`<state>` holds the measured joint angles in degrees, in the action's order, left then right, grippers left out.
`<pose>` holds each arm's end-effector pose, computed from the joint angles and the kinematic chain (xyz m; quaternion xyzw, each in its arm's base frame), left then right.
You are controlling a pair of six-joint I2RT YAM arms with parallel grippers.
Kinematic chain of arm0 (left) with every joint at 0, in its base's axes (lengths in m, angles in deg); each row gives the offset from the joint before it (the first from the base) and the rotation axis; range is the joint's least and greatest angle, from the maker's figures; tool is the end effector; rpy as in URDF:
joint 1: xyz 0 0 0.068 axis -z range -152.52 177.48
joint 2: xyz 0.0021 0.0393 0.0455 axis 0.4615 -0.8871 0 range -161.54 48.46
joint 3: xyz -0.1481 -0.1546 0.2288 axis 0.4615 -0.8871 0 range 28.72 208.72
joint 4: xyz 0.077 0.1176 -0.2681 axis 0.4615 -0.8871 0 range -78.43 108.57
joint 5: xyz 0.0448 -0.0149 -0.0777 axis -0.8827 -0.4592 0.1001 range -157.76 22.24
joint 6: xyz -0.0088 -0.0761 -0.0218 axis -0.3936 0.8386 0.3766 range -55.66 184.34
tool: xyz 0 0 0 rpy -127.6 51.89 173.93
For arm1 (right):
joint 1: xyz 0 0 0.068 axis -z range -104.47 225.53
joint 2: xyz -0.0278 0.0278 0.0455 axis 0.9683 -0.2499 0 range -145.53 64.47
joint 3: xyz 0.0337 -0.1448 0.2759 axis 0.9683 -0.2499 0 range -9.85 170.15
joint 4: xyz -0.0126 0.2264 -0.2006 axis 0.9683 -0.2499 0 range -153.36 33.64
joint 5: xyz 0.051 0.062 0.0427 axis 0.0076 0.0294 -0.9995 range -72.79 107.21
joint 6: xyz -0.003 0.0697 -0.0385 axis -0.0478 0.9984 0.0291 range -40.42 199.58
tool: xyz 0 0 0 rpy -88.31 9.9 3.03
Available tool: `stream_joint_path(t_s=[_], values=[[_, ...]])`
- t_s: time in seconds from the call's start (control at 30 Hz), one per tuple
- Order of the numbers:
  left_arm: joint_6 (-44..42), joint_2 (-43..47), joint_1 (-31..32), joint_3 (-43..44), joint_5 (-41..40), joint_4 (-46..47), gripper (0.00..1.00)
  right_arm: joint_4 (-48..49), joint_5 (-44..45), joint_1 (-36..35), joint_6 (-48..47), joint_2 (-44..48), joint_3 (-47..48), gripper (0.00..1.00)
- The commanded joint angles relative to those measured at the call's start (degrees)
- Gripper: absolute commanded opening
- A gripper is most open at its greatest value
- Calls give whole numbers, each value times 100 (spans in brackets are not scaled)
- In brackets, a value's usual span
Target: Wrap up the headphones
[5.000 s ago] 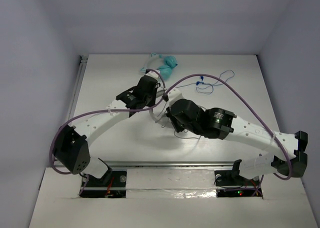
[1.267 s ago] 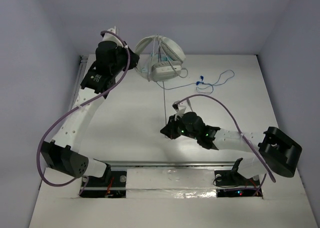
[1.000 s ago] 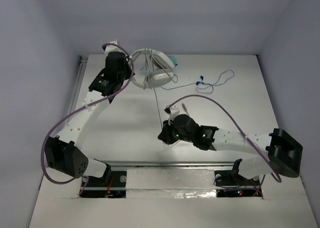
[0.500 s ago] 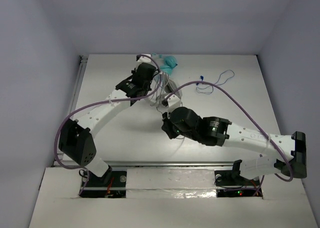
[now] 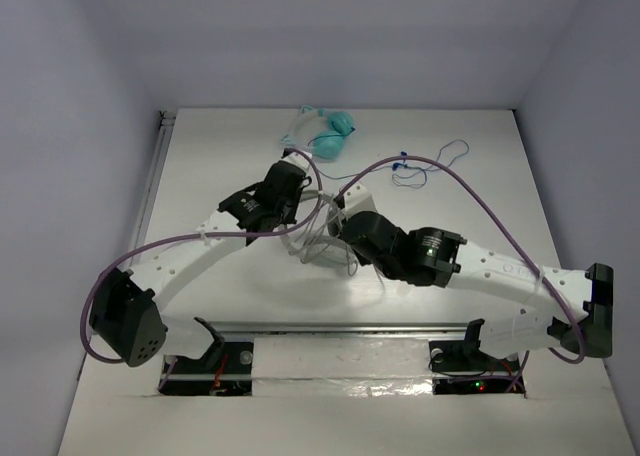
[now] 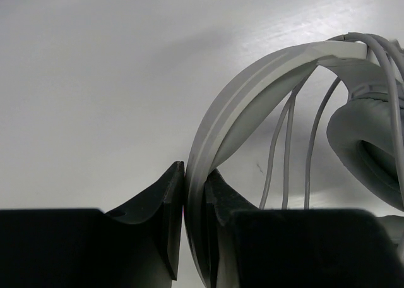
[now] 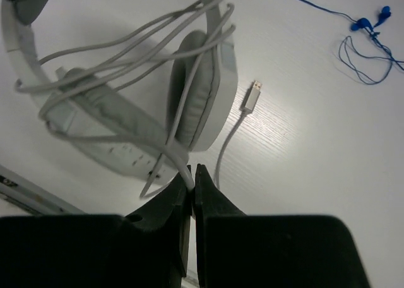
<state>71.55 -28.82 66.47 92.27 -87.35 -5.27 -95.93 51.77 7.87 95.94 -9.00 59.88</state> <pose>0.2921 -0.2068 0.3170 0.1697 0.8708 -0.0304 0.4604 0.1576 0.2811 0.3581 -0.2734 0.8412 0.0506 0.4637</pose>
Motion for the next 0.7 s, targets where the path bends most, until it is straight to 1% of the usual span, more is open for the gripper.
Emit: stream_joint_path(t_s=[0.0, 0.03, 0.1, 0.13, 0.23, 0.3, 0.33, 0.37, 0.4, 0.5, 0.53, 0.57, 0.6, 0.67], values=[[-131, 423, 154, -132, 543, 133, 0, -156, 770, 60, -300, 0, 330, 0], [-157, 493, 154, -141, 910, 133, 0, -147, 840, 129, -326, -61, 339, 0], [-201, 573, 206, -176, 1202, 160, 0, 71, 1200, 183, -432, -132, 278, 0], [-271, 643, 206, -185, 1473, 195, 0, 133, 1323, 235, -458, -219, 260, 0], [-272, 722, 206, -194, 1756, 265, 0, 493, 1798, 358, -502, -343, 146, 0], [-281, 766, 206, -202, 1924, 309, 0, 538, 1965, 551, -424, -413, 111, 2], [-272, 801, 206, -194, 2116, 327, 0, 538, 1966, 761, -327, -370, 102, 3], [-281, 828, 206, -185, 2179, 327, 0, 538, 1888, 763, -300, -317, 93, 3], [-281, 846, 206, -185, 2249, 353, 0, 599, 1817, 980, -274, -247, 84, 4], [-263, 890, 206, -203, 2618, 467, 0, 923, 1449, 1228, -370, 33, -109, 10], [-263, 907, 206, -203, 2740, 528, 0, 977, 1369, 1281, -370, 78, -196, 14], [-263, 916, 206, -203, 2803, 564, 0, 1047, 1195, 1351, -396, 122, -241, 15], [-263, 916, 206, -176, 2821, 573, 0, 1152, 1080, 1352, -397, 175, -285, 20], [-307, 907, 206, -132, 2961, 564, 0, 1276, 816, 1544, -405, 219, -381, 21]])
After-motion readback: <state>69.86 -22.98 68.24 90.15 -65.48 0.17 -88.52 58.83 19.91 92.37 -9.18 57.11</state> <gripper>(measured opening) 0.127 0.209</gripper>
